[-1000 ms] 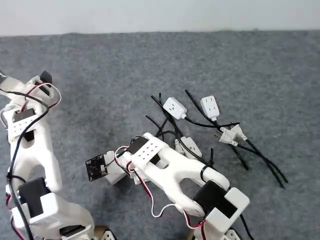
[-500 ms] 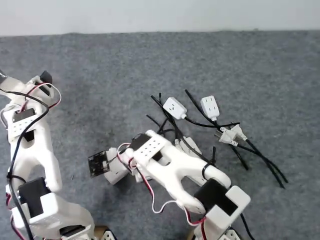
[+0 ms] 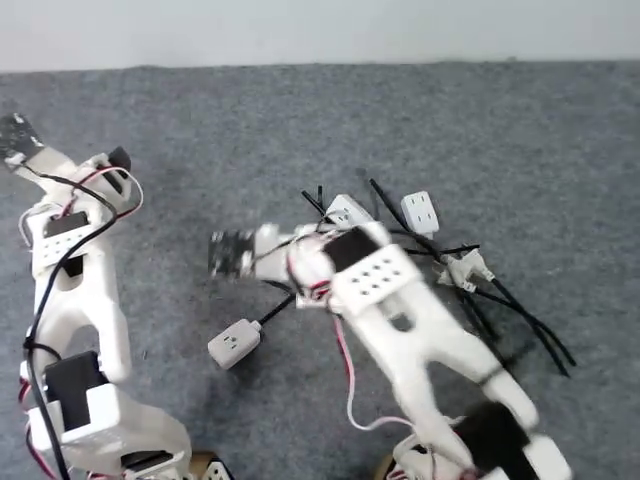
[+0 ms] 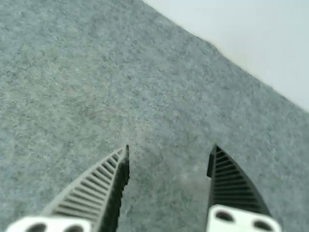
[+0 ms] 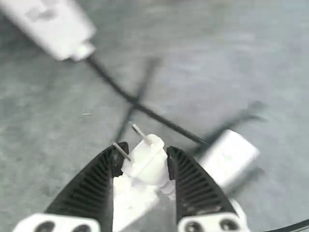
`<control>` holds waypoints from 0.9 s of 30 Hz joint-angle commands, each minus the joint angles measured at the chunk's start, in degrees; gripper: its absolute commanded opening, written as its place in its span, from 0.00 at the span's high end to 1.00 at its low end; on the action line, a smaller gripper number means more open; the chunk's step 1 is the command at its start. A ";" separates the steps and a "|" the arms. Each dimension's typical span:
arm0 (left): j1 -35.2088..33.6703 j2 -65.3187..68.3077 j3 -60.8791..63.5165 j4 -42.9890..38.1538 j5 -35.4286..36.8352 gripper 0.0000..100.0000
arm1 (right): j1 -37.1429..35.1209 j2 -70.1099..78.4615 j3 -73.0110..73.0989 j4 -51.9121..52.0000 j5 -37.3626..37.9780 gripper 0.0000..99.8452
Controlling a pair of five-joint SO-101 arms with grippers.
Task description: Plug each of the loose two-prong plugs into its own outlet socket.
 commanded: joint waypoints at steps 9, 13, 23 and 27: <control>11.60 -4.66 -6.81 15.74 -12.22 0.73 | 4.88 -24.04 -5.01 2.59 -19.25 0.99; 17.49 -15.38 -4.62 25.23 -15.21 0.73 | 8.75 -30.73 0.70 -2.68 -24.18 0.99; 28.57 -53.27 20.53 19.08 -24.09 0.73 | 12.70 -45.23 20.75 -18.42 -26.11 0.99; 32.09 -61.54 24.57 19.87 -25.41 0.73 | 11.03 -47.96 25.05 -21.05 -26.11 0.99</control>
